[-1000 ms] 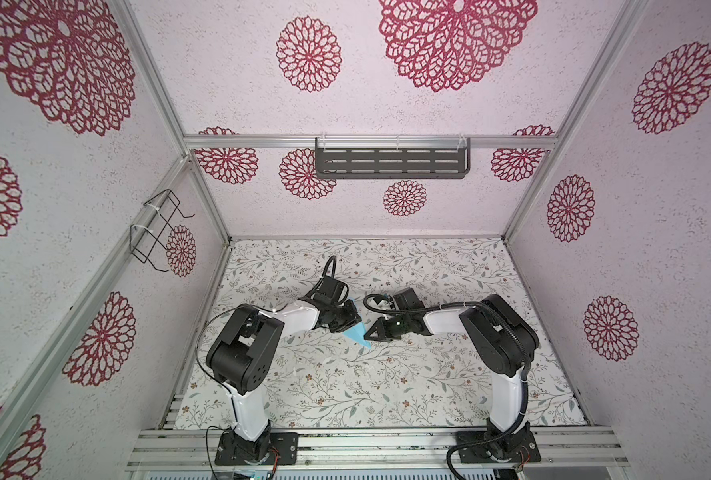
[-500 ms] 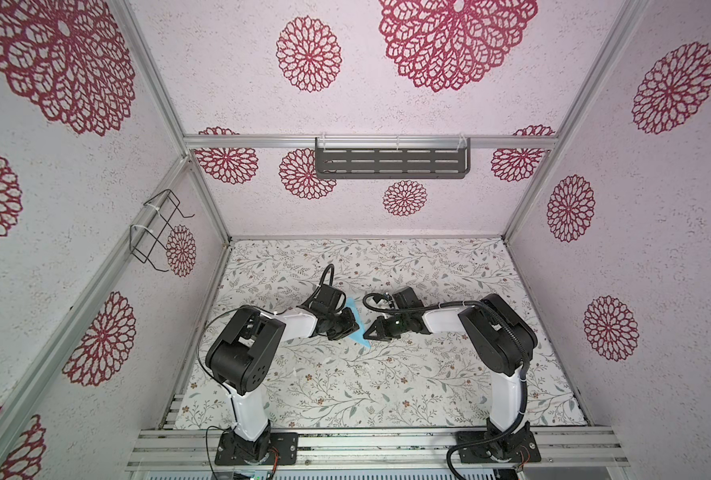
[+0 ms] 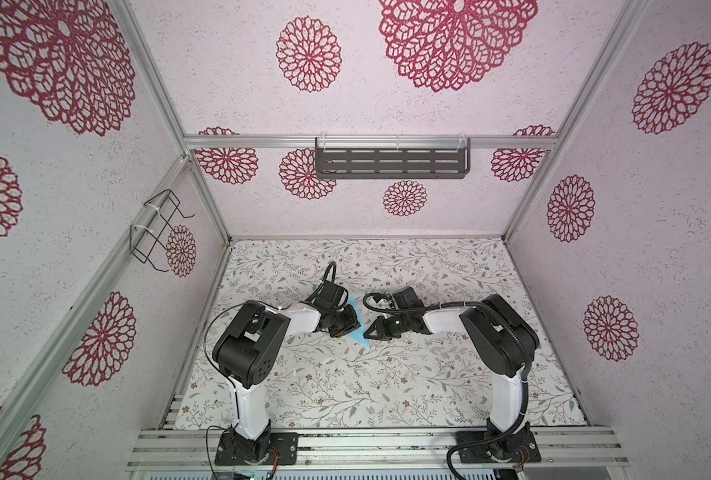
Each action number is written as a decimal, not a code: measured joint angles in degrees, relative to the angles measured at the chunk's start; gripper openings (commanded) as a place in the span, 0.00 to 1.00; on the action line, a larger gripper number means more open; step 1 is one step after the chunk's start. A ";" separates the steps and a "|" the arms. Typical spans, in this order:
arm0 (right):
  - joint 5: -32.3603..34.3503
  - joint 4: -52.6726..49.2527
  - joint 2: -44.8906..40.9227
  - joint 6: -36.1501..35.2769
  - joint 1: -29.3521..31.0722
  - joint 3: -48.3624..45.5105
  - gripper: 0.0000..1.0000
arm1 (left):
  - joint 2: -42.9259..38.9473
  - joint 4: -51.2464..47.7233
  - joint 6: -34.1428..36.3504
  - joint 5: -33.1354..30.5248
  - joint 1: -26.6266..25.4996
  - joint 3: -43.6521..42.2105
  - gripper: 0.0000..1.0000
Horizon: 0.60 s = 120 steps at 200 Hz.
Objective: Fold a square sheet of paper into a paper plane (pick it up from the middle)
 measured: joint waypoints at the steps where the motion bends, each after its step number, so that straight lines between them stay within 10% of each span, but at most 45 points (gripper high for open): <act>1: 0.00 0.02 -0.15 0.00 0.00 -0.04 0.07 | 0.00 0.00 0.00 0.00 -0.02 0.00 0.11; 120: 0.35 2.25 2.19 1.03 1.77 -0.02 0.06 | 0.04 -0.02 0.13 0.39 0.00 0.17 0.14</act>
